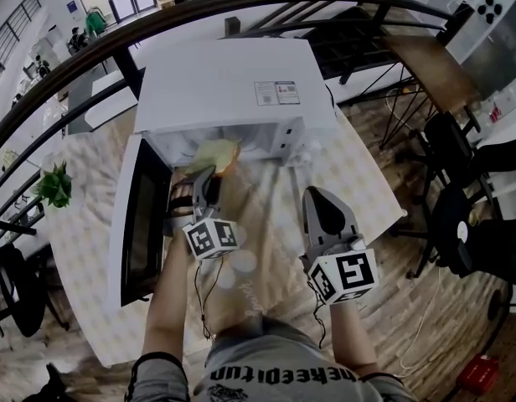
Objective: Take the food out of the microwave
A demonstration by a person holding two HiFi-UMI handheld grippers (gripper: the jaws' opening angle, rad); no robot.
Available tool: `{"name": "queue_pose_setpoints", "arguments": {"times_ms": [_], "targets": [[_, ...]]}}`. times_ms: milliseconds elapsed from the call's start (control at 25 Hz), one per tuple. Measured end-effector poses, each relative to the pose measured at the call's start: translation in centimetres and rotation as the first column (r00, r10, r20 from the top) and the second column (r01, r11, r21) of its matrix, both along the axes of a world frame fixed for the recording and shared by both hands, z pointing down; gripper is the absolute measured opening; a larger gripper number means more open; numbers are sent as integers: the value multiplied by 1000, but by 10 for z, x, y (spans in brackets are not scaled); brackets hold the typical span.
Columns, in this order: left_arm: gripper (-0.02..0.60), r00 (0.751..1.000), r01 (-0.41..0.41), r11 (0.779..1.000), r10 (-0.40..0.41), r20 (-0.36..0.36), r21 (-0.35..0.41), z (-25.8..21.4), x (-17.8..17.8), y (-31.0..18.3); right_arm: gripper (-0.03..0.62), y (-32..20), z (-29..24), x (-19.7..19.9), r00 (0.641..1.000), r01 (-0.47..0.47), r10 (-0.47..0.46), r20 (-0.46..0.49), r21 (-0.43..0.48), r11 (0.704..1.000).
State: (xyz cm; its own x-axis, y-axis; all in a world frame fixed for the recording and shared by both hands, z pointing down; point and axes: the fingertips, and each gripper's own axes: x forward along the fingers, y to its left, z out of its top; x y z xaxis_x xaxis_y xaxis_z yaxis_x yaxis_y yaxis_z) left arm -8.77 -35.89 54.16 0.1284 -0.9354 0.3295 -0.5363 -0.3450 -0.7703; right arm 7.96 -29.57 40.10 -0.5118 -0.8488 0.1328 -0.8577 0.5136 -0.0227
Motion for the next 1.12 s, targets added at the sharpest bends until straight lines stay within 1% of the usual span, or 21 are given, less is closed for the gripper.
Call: {"name": "queue_pose_setpoints", "arguments": {"times_ms": [160, 320, 640, 880, 1120], "targets": [[80, 998, 20, 1000, -21, -61, -14, -5, -1, 13, 5, 4, -3, -2, 1000, 8, -8, 5, 4, 1000], [80, 994, 35, 999, -35, -106, -10, -13, -1, 26, 5, 10, -2, -1, 1000, 8, -8, 13, 4, 1000], [80, 977, 47, 999, -44, -210, 7, -37, 3, 51, 5, 21, -5, -5, 1000, 21, -21, 9, 10, 1000], [80, 958, 65, 998, -60, -281, 11, -52, 2, 70, 5, 29, -10, -9, 1000, 29, -29, 8, 19, 999], [80, 926, 104, 995, -93, -365, 9, -61, -4, 85, 5, 37, -13, -10, 999, 36, -37, 13, 26, 999]]}}
